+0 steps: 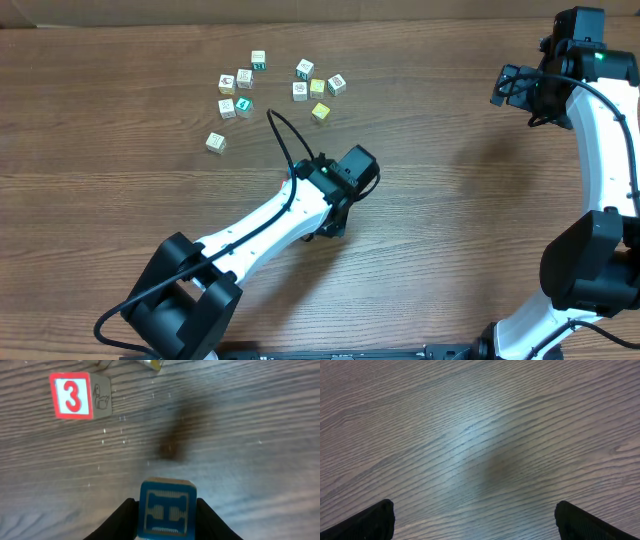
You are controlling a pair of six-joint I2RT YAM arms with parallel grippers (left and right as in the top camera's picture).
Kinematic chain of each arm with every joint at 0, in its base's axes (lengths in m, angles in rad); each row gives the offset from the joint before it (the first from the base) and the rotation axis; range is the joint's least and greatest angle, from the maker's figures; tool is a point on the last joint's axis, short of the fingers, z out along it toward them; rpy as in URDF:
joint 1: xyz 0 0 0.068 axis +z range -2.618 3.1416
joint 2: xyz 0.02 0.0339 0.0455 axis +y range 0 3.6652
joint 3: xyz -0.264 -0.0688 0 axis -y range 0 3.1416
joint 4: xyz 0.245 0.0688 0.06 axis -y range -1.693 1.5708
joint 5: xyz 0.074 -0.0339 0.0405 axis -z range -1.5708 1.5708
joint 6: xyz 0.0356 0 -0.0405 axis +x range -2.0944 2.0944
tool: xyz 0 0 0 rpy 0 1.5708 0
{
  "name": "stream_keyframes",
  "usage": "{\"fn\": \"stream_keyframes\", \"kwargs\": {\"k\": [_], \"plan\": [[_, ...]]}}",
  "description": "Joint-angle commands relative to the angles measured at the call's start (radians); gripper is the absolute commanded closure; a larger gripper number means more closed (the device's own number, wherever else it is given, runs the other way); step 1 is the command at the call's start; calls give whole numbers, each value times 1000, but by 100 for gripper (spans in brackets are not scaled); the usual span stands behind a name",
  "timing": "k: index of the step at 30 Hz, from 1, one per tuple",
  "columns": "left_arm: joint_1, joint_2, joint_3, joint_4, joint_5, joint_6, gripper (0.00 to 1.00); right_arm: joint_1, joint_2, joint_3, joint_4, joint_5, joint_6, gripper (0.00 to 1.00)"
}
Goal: Form a circle
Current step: 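Carry the blue H block down toward the 3 and 5 blocks, then lower the blue H block beside the red 3 block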
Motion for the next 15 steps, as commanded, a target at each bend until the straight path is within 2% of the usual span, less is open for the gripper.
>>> {"fn": "stream_keyframes", "kwargs": {"k": [1, 7, 15], "plan": [[5, 8, -51, 34, -48, -9, 68, -4, -12, 8, 5, -2, 4, 0], [5, 10, -92, 89, -113, -9, 68, -4, -12, 8, 5, -2, 4, 0], [8, 11, -94, 187, -127, -10, 68, -4, -12, 8, 5, -2, 4, 0]]}}
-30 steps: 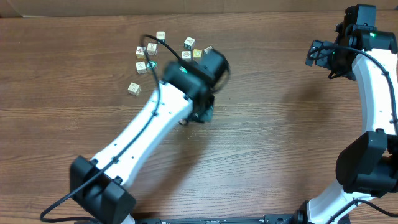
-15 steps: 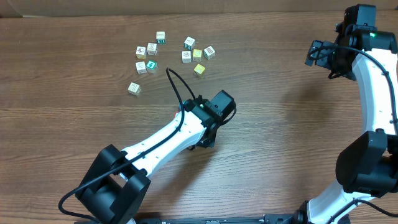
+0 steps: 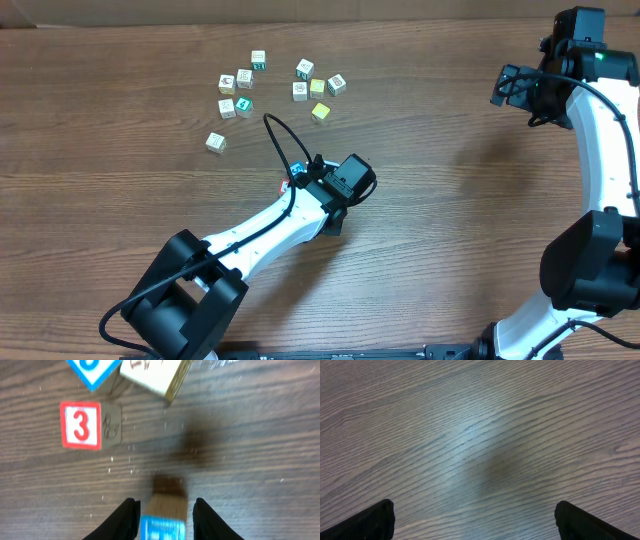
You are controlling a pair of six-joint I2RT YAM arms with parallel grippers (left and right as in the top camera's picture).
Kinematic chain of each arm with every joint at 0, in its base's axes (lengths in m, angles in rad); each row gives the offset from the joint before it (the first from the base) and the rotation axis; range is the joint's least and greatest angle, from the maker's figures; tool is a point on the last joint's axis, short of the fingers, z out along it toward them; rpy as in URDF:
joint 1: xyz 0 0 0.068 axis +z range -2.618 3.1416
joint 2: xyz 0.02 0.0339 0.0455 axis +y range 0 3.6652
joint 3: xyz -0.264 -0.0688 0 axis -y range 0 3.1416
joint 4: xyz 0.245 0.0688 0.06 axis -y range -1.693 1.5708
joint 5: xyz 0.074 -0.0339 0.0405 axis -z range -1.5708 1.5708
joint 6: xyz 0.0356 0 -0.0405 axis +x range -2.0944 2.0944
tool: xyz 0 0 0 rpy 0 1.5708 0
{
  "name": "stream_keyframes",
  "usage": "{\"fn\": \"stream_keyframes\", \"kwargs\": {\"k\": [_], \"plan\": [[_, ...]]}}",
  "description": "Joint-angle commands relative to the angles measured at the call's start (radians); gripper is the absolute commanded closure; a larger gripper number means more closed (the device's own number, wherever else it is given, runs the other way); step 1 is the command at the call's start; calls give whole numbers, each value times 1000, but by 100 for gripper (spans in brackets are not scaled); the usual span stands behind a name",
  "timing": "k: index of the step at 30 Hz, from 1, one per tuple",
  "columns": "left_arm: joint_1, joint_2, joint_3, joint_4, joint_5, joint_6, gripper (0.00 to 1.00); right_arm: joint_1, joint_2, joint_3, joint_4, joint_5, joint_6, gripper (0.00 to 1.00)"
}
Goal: Form a circle
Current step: 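Lower the blue H block beside the red 3 block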
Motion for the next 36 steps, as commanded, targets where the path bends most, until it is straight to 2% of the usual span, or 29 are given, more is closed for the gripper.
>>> {"fn": "stream_keyframes", "kwargs": {"k": [1, 4, 7, 10, 14, 18, 21, 29, 31, 33, 34, 36], "plan": [[10, 10, -8, 29, -30, -10, 68, -4, -12, 8, 5, -2, 3, 0], [16, 10, -8, 46, -30, -14, 61, -4, -12, 8, 5, -2, 3, 0], [22, 10, -8, 38, -20, -13, 51, -4, -12, 8, 5, -2, 3, 0], [26, 9, 4, 4, -2, -8, 47, -4, -12, 8, 5, -2, 3, 0], [26, 9, 37, -61, 66, -7, 47, -4, -12, 8, 5, -2, 3, 0], [26, 9, 40, -96, 199, -7, 49, -4, -12, 8, 5, -2, 3, 0], [26, 9, 40, -121, 262, -7, 53, -4, -12, 8, 5, -2, 3, 0], [26, 9, 40, -165, 288, -33, 53, -4, -12, 8, 5, -2, 3, 0], [26, 9, 40, -164, 294, -32, 60, -4, -12, 8, 5, -2, 3, 0], [25, 9, 40, -165, 294, -32, 75, -4, -12, 8, 5, -2, 3, 0], [25, 9, 40, -165, 293, -32, 87, -4, -12, 8, 5, -2, 3, 0], [25, 9, 40, -161, 293, -32, 96, -4, -12, 8, 5, -2, 3, 0]]}}
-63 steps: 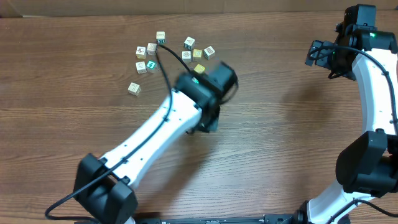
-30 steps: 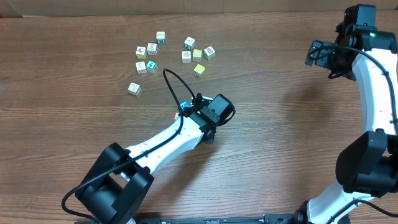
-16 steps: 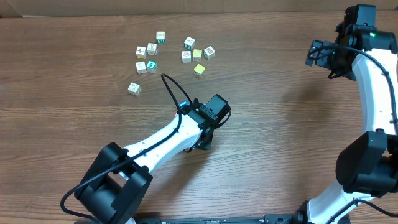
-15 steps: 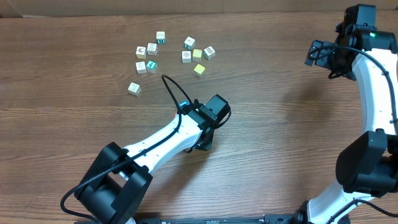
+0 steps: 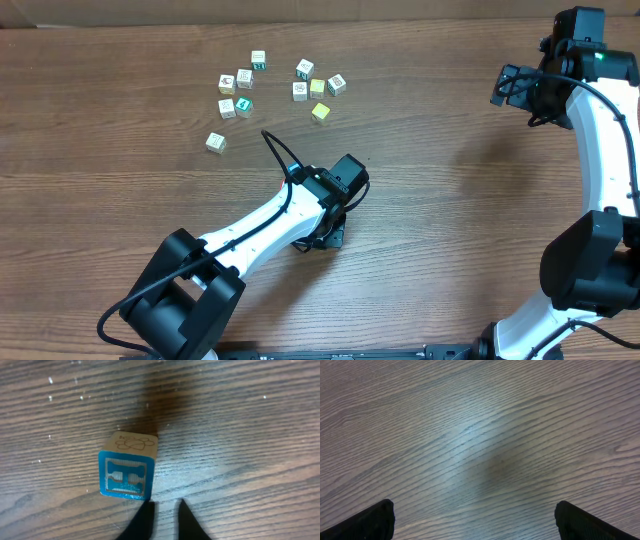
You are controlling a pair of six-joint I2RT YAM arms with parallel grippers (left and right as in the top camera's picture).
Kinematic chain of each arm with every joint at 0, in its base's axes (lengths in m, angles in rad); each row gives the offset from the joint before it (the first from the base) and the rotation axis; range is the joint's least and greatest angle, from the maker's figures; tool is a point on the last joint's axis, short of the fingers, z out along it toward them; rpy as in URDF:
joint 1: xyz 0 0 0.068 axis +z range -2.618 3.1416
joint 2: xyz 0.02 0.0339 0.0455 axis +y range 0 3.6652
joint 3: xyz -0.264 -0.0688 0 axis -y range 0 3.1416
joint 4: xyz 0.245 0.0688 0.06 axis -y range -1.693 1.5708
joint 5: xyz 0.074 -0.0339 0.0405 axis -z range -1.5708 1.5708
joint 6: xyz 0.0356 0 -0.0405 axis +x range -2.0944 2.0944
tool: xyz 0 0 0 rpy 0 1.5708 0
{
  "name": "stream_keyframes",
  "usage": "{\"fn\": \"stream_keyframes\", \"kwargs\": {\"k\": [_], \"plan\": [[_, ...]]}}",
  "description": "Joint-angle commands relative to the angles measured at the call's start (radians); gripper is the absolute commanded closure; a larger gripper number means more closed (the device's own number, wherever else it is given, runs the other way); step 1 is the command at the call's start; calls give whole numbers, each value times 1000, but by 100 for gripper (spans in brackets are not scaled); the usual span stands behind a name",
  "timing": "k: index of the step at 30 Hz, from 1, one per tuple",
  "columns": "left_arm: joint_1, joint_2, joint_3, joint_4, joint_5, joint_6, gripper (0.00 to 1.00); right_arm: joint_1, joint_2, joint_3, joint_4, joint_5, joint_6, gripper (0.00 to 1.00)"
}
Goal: Form a circle
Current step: 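Lower the blue H block beside the red 3 block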
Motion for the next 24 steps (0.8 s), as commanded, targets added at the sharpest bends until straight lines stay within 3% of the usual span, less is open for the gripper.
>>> {"fn": "stream_keyframes", "kwargs": {"k": [1, 6, 8, 10, 11, 17, 24], "plan": [[5, 9, 23, 1, 11, -5, 96, -4, -12, 8, 5, -2, 4, 0], [5, 9, 22, -4, 6, -7, 93, -4, -12, 8, 5, -2, 4, 0], [4, 10, 21, 0, -9, -14, 83, -4, -12, 8, 4, -2, 4, 0], [4, 10, 21, 2, -22, -14, 63, -4, -12, 8, 5, -2, 4, 0], [4, 10, 21, 2, -31, -14, 61, -4, -12, 8, 4, -2, 4, 0], [3, 10, 17, 0, -71, -13, 60, -4, -12, 8, 4, -2, 4, 0], [4, 10, 7, 3, -129, -13, 50, -4, -12, 8, 4, -2, 4, 0]]}}
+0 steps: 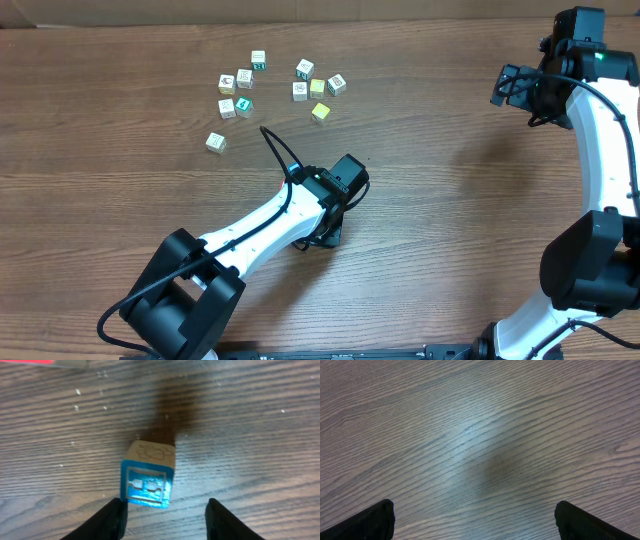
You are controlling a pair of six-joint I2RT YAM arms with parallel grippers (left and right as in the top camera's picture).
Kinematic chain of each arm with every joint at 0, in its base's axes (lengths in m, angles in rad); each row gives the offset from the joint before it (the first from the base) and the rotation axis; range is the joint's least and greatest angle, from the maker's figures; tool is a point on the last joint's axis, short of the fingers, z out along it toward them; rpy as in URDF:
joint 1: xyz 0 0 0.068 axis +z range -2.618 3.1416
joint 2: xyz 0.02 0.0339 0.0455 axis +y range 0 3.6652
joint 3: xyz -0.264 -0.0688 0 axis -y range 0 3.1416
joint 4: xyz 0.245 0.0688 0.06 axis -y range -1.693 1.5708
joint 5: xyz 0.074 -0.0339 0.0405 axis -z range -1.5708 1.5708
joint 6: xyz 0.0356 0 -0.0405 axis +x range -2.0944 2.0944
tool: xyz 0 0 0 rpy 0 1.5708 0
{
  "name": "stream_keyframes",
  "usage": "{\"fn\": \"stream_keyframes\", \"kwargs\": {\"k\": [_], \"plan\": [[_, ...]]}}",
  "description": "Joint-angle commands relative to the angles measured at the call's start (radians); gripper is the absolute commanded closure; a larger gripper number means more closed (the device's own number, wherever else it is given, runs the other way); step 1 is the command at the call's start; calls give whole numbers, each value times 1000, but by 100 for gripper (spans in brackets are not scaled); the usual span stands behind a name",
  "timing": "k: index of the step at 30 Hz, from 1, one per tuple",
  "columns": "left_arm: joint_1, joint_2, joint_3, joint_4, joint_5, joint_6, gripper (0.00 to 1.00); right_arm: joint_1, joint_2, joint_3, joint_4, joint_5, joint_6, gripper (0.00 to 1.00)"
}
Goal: Form a circle
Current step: 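Lower the blue H block beside the red 3 block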
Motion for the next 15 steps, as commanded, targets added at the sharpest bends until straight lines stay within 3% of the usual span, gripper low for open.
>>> {"fn": "stream_keyframes", "kwargs": {"k": [1, 15], "plan": [[4, 10, 7, 4, -56, -5, 50, -4, -12, 8, 5, -2, 4, 0], [4, 10, -34, 44, -97, -6, 51, -4, -12, 8, 5, -2, 4, 0]]}}
